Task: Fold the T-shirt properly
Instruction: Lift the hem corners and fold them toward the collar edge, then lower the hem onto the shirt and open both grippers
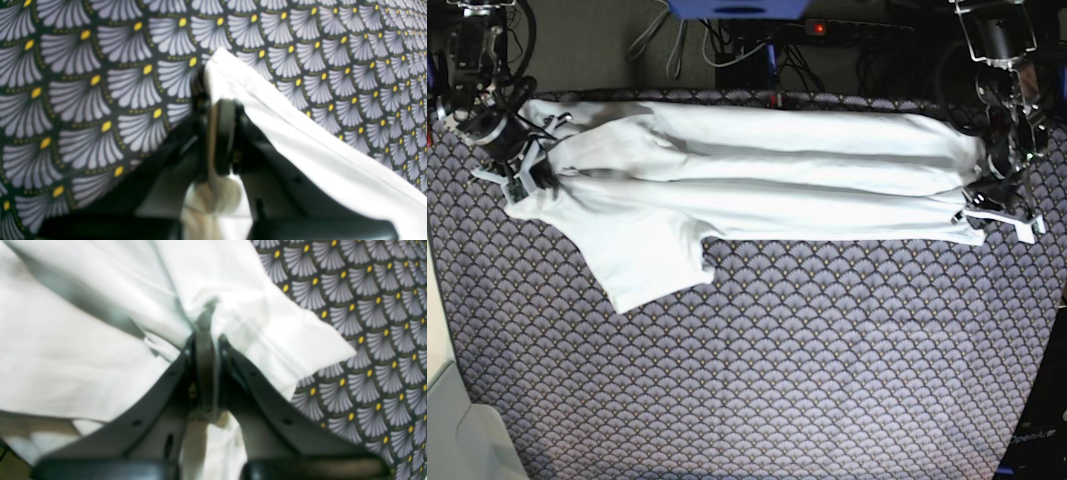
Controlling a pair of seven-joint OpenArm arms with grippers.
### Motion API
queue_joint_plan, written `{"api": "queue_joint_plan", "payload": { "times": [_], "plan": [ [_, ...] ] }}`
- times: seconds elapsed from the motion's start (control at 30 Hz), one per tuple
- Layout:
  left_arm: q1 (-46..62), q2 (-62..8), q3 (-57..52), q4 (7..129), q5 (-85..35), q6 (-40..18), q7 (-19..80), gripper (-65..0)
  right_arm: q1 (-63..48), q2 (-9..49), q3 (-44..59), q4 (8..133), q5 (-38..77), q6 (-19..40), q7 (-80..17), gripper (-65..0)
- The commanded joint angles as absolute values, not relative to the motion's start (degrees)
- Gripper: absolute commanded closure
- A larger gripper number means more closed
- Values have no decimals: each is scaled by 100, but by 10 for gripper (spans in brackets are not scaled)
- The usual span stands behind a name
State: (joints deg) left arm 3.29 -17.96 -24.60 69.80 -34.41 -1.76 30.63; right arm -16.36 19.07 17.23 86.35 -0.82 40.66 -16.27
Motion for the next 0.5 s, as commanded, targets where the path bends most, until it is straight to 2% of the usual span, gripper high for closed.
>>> {"api": "queue_joint_plan", "payload": {
  "times": [0.0, 0.1, 0.17, 0.23, 0.37, 0.47],
  "plan": [
    [312, -1895, -2484, 6985, -3292, -4, 3099, -9, -1622, 2035, 1798, 8690, -127, 4000, -1666, 0],
    [312, -1895, -2484, 6985, -3292, -13, 3108, -10, -1622, 2053, 1798, 8690, -136, 4000, -1675, -10],
    [312, -1895, -2484, 6985, -3284, -13, 3134, -21, -1622, 2053, 1807, 8690, -136, 4000, -1684, -49],
    [286, -1895, -2510, 6985, -3284, -13, 3459, -70, -1640, 2053, 1807, 8708, -136, 4000, -1684, -114],
    [154, -1895, -2519, 7037, -3292, 13, 4198, -222, -1648, 2053, 1807, 8743, -136, 4000, -1675, -256],
    [154, -1903, -2519, 7046, -3319, -22, 4444, -240, -1657, 2062, 1877, 8760, -136, 4000, -1675, -330]
  ]
}}
